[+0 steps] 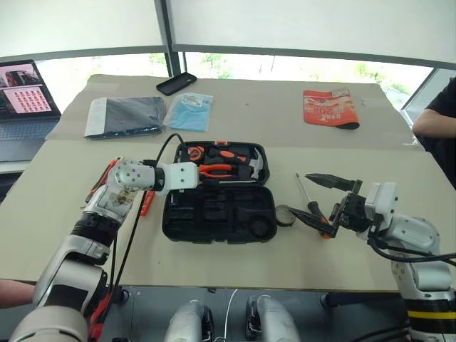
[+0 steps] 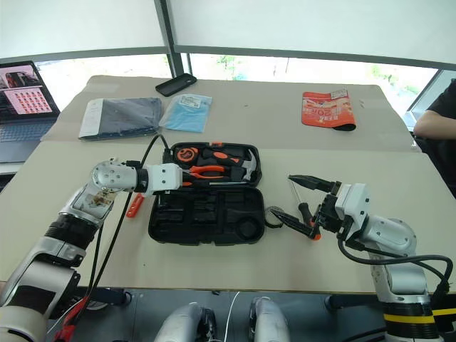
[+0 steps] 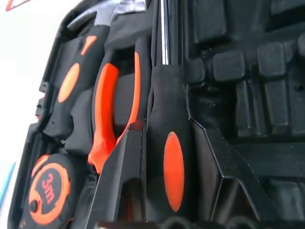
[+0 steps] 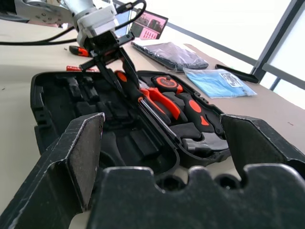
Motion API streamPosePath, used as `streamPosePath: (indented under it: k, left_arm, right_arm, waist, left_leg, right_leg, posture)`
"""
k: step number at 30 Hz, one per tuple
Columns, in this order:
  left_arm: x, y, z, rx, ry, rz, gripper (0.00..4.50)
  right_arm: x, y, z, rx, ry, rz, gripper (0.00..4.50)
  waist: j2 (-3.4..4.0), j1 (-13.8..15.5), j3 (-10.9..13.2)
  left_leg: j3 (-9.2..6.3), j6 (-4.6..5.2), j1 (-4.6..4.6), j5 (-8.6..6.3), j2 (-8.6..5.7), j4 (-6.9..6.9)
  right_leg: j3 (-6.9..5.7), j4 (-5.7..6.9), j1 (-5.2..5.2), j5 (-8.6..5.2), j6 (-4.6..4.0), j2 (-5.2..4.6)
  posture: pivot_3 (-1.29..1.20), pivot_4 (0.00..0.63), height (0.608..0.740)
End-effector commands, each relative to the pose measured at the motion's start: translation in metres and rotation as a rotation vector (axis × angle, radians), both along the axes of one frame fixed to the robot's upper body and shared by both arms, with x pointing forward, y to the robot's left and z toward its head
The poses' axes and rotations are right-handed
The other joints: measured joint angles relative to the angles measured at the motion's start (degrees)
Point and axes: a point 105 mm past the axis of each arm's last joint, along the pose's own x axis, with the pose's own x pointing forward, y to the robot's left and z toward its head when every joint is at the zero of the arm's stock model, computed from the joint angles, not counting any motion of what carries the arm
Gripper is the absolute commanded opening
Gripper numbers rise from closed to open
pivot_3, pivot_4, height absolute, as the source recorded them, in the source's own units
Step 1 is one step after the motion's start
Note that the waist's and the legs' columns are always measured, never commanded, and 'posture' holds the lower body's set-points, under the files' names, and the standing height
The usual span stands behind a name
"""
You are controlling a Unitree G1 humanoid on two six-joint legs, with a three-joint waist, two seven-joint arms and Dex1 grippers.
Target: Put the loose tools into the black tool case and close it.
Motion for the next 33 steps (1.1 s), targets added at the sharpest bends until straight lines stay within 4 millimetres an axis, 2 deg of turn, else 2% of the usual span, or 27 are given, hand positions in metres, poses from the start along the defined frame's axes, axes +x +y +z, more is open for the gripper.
streamPosePath:
  k: [1, 8, 18, 25, 26, 27, 28, 30, 33]
  left_arm:
    - [-0.006, -0.004, -0.002, 0.039, -0.008, -0.049, 0.87]
    - [-0.011, 0.003, -0.007, 0.044, 0.028, -0.025, 0.87]
    - [-0.015, 0.014, -0.018, 0.111, 0.079, 0.050, 0.87]
    - [-0.017, 0.009, -0.022, 0.105, 0.090, 0.055, 0.87]
    - [-0.020, 0.004, -0.019, 0.065, 0.096, 0.031, 0.87]
    - [-0.022, -0.001, -0.014, 0.025, 0.087, 0.008, 1.88]
    - [-0.020, -0.001, -0.011, 0.003, 0.074, 0.026, 2.00]
    - [-0.017, 0.001, -0.003, -0.037, 0.035, 0.049, 2.72]
    - [-0.011, 0.000, 0.020, -0.229, 0.012, 0.107, 3.83]
  right_arm:
    - [-0.006, 0.000, 0.007, 0.010, -0.032, -0.005, 4.50]
    - [-0.006, 0.000, 0.004, 0.013, -0.025, -0.006, 4.50]
    - [-0.003, 0.002, 0.001, 0.012, -0.019, 0.009, 4.50]
    - [-0.002, 0.003, 0.001, 0.010, -0.019, 0.021, 4.50]
    - [-0.002, 0.004, 0.000, 0.010, -0.018, 0.024, 4.50]
    - [-0.003, 0.004, 0.000, 0.010, -0.016, 0.026, 4.50]
    - [-0.003, 0.004, -0.001, 0.011, -0.014, 0.027, 4.50]
    - [-0.003, 0.005, -0.002, 0.012, -0.011, 0.028, 4.50]
    - [-0.004, 0.006, -0.002, 0.015, -0.009, 0.030, 4.50]
  waist:
    - [0.00, 0.00, 0.00]
    - [0.00, -0.04, 0.00]
    - [0.01, -0.06, 0.00]
    - [0.02, -0.11, -0.01]
    - [0.02, -0.09, -0.01]
    - [0.02, -0.05, -0.01]
    - [0.02, -0.03, -0.01]
    - [0.02, 0.01, -0.01]
    - [0.02, 0.15, -0.01]
  left_leg:
    - [0.00, 0.05, -0.01, -0.03, 0.00, 0.06]
    - [-0.04, 0.40, -0.06, -0.23, 0.00, 0.32]
    - [-0.04, 0.27, -0.06, -0.16, 0.00, 0.39]
    - [-0.04, 0.31, -0.02, -0.18, 0.01, 0.38]
    - [-0.04, 0.31, -0.02, -0.18, 0.01, 0.39]
    - [-0.04, 0.31, -0.02, -0.18, 0.01, 0.39]
    - [-0.04, 0.31, -0.02, -0.18, 0.01, 0.40]
    - [-0.04, 0.25, -0.02, -0.15, 0.01, 0.40]
    - [-0.04, 0.24, -0.05, -0.14, 0.00, 0.41]
  right_leg:
    - [0.00, 0.00, 0.02, -0.01, 0.03, -0.02]
    - [0.06, 0.03, 0.04, 0.07, 0.18, -0.10]
    - [0.07, 0.06, 0.07, 0.08, 0.19, -0.09]
    - [0.09, 0.10, 0.07, 0.08, 0.19, -0.07]
    - [0.09, 0.11, 0.07, 0.08, 0.19, -0.07]
    - [0.09, 0.11, 0.08, 0.08, 0.19, -0.08]
    - [0.09, 0.11, 0.08, 0.08, 0.19, -0.08]
    - [0.09, 0.10, 0.07, 0.08, 0.19, -0.09]
    - [0.08, 0.10, 0.08, 0.08, 0.19, -0.11]
  posture:
    - [0.00, 0.150, 0.740]
    - [0.00, 0.150, 0.740]
    - [0.00, 0.150, 0.740]
    - [0.00, 0.150, 0.740]
    - [0.00, 0.150, 0.740]
    - [0.00, 0.150, 0.740]
    - [0.00, 0.150, 0.740]
    - [0.00, 0.150, 0.740]
    - [0.00, 0.150, 0.740]
